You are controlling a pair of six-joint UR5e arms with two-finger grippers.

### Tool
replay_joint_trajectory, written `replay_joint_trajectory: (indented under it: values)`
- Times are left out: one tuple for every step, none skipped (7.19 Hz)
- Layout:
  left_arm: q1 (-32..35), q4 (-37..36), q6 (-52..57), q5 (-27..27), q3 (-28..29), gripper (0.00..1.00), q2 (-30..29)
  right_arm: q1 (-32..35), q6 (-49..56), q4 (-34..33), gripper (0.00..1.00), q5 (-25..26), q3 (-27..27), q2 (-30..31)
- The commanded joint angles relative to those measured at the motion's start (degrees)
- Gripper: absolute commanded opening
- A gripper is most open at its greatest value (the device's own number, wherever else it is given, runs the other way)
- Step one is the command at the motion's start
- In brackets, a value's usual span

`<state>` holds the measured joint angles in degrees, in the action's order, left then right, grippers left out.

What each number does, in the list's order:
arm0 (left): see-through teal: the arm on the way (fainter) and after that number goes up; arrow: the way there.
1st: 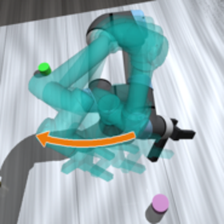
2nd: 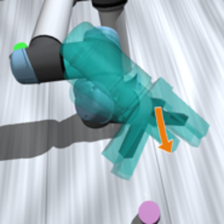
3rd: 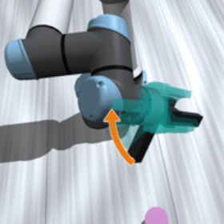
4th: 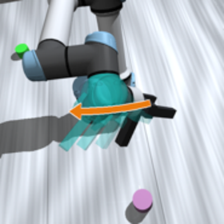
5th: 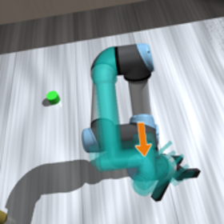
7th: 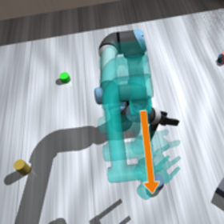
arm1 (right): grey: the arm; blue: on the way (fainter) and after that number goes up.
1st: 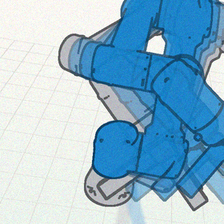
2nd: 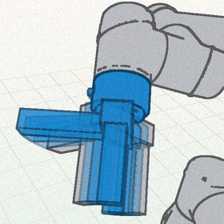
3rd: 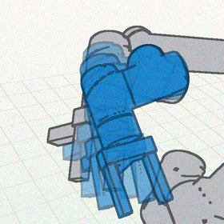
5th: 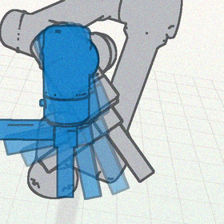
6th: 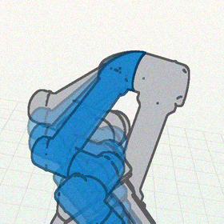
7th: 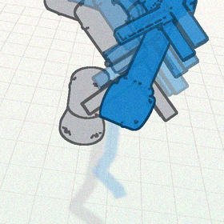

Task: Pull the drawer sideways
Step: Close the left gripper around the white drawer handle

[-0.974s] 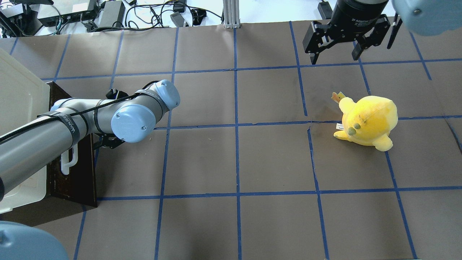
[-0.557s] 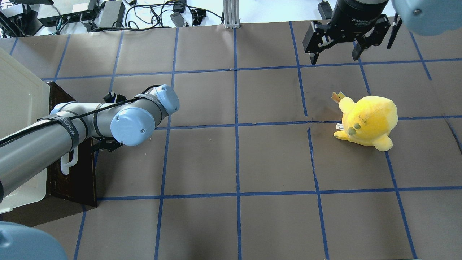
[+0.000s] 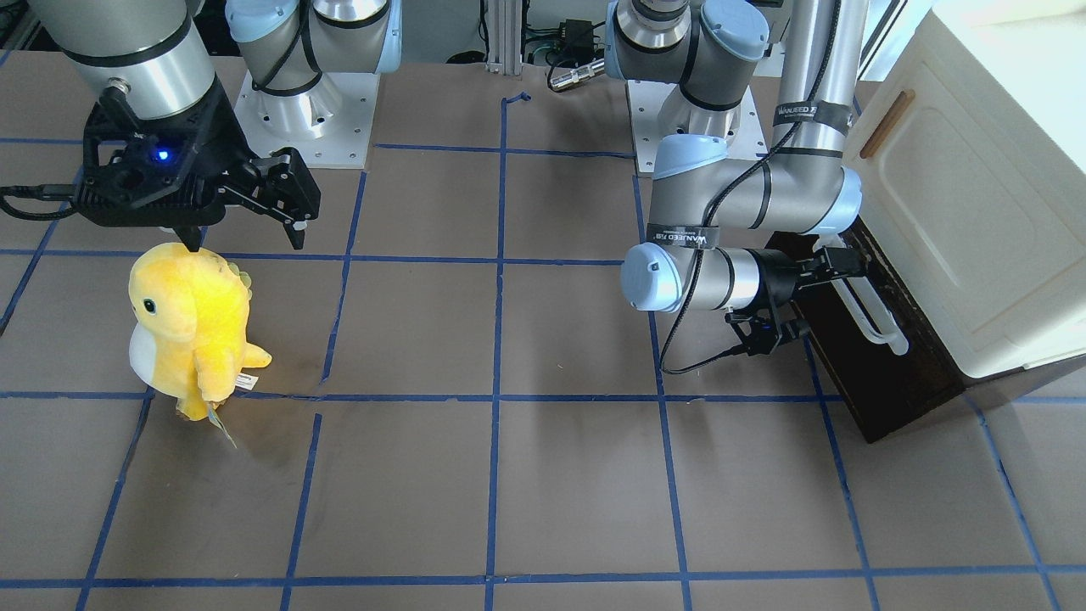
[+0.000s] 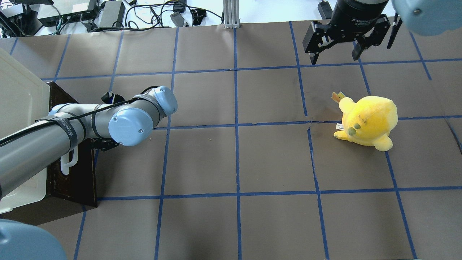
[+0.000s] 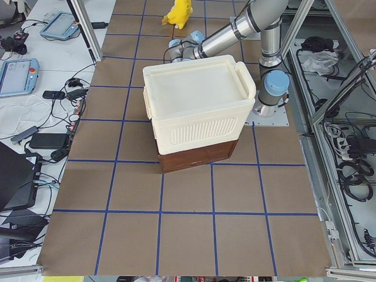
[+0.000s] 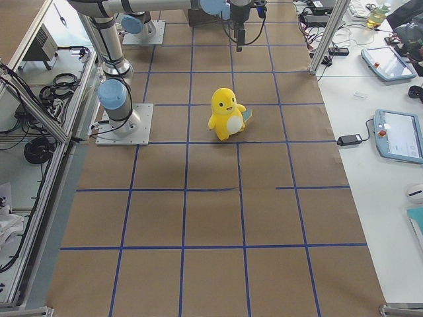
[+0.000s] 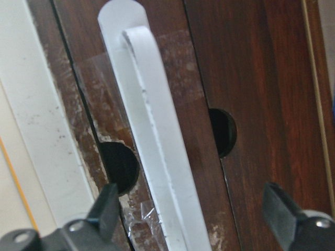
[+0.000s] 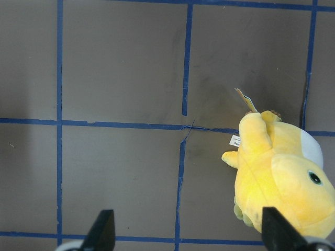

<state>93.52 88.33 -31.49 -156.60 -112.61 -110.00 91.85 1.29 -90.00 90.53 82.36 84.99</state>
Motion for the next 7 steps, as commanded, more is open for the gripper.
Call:
replay_joint_trajectory:
  values:
    - [-0.44,0.0,0.02,-0.37,0.02,0.83,0.05,0.0,-0.06,0.0,1.0,0.0,0.0,0.0]
    - [-0.44,0.0,0.02,-0.37,0.02,0.78,-0.04,0.0,-0.06,0.0,1.0,0.0,0.0,0.0]
    - [-0.44,0.0,0.11,-0.37,0.11,0.67,-0.04,0.0,-0.06,0.0,1.0,0.0,0.0,0.0]
    - [-0.36,0.0,0.2,-0.28,0.46,0.57,0.14,0.0,-0.06,0.0,1.0,0.0,0.0,0.0]
    - [-0.36,-0.09,0.2,-0.2,0.55,0.57,0.23,0.0,-0.06,0.0,1.0,0.0,0.0,0.0]
    - [-0.44,-0.09,-0.06,-0.28,0.46,0.57,0.14,0.0,-0.06,0.0,1.0,0.0,0.0,0.0]
    - [-0.36,-0.09,-0.07,-0.2,0.55,0.46,0.05,0.0,-0.06,0.0,1.0,0.0,0.0,0.0]
